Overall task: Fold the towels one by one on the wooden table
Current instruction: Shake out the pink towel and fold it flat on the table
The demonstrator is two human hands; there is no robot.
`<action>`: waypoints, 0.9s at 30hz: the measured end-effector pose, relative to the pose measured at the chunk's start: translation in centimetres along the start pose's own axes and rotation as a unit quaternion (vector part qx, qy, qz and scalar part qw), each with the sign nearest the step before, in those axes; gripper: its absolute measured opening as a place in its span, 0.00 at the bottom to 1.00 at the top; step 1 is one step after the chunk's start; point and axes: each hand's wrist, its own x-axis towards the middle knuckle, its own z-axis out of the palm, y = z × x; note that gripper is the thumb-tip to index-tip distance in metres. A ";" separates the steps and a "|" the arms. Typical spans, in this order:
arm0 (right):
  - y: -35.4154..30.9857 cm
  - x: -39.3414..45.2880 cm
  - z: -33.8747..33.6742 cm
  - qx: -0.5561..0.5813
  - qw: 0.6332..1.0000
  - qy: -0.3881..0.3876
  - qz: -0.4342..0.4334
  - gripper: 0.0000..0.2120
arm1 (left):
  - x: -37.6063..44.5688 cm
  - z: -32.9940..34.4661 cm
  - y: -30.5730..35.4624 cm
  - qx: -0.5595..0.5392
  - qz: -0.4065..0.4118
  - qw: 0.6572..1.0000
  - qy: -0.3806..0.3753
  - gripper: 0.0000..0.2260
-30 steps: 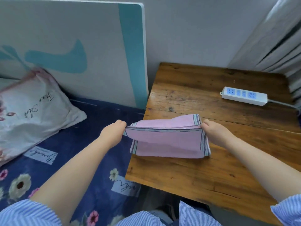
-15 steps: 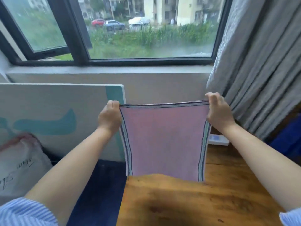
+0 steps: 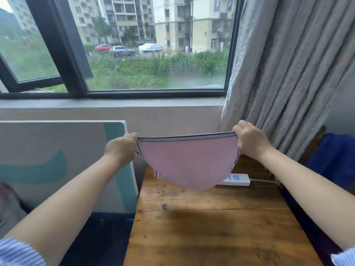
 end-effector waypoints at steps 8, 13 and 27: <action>0.6 3.6 4.0 -0.026 0.982 -0.148 0.116 0.07 | 3.9 0.5 1.4 -0.216 -0.129 0.964 -0.081 0.07; 0.0 6.0 6.4 0.033 0.963 -0.174 0.202 0.09 | 6.0 2.2 1.6 -0.353 -0.202 0.913 -0.033 0.11; -1.4 -2.9 12.7 0.036 0.959 -0.280 0.022 0.10 | -0.6 10.7 -0.2 -0.267 -0.095 0.945 -0.166 0.06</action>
